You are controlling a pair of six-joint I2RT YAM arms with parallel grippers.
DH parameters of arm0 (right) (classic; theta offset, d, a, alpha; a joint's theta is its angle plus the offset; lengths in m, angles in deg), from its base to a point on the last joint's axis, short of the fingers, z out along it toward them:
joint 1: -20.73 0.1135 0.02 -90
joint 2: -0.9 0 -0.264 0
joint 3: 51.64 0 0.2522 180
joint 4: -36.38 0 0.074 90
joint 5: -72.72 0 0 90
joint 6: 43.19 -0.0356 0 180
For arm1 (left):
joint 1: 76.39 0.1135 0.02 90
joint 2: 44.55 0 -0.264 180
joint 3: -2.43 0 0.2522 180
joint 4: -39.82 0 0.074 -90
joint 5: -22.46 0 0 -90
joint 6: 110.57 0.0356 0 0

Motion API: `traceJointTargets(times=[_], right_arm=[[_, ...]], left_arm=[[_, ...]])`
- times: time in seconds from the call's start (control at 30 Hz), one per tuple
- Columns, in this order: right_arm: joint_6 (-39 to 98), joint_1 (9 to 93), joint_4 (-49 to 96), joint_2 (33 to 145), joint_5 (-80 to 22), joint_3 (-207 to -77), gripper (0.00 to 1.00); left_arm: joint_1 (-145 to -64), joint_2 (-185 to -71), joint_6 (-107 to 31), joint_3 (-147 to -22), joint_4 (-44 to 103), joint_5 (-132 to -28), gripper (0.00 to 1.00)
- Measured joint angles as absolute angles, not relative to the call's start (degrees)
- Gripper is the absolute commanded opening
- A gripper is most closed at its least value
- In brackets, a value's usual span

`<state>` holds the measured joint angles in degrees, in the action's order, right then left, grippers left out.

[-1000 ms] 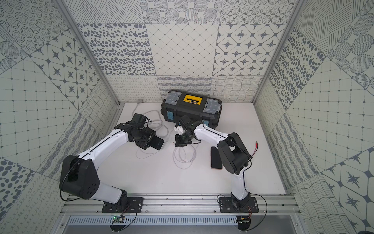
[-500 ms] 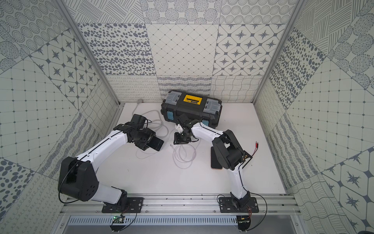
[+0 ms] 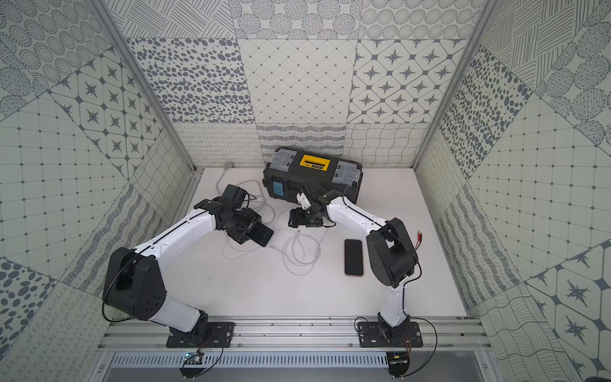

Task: Unplug the charging cable from the phone
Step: Remove the charging cable from the phone, then place the phone at the center of the board.

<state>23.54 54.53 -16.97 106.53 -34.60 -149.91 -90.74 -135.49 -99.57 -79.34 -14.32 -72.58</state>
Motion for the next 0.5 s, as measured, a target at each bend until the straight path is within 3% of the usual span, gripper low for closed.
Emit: traceJointTargets(times=[0.27, 0.33, 0.5], right_arm=[[23.19, 49.02, -17.56, 97.13, -31.91, -140.67, 0.82], [22.77, 47.43, -17.83, 94.88, -31.19, -138.74, 0.91], [21.97, 42.62, -18.46, 88.08, -28.66, -134.17, 0.94]], left_arm=[[-95.85, -140.85, -98.98, -83.69, -14.37, -72.62, 0.25], [-97.32, -142.31, -98.96, -85.02, -14.37, -72.6, 0.25], [-101.69, -147.1, -98.98, -89.29, -14.41, -72.6, 0.25]])
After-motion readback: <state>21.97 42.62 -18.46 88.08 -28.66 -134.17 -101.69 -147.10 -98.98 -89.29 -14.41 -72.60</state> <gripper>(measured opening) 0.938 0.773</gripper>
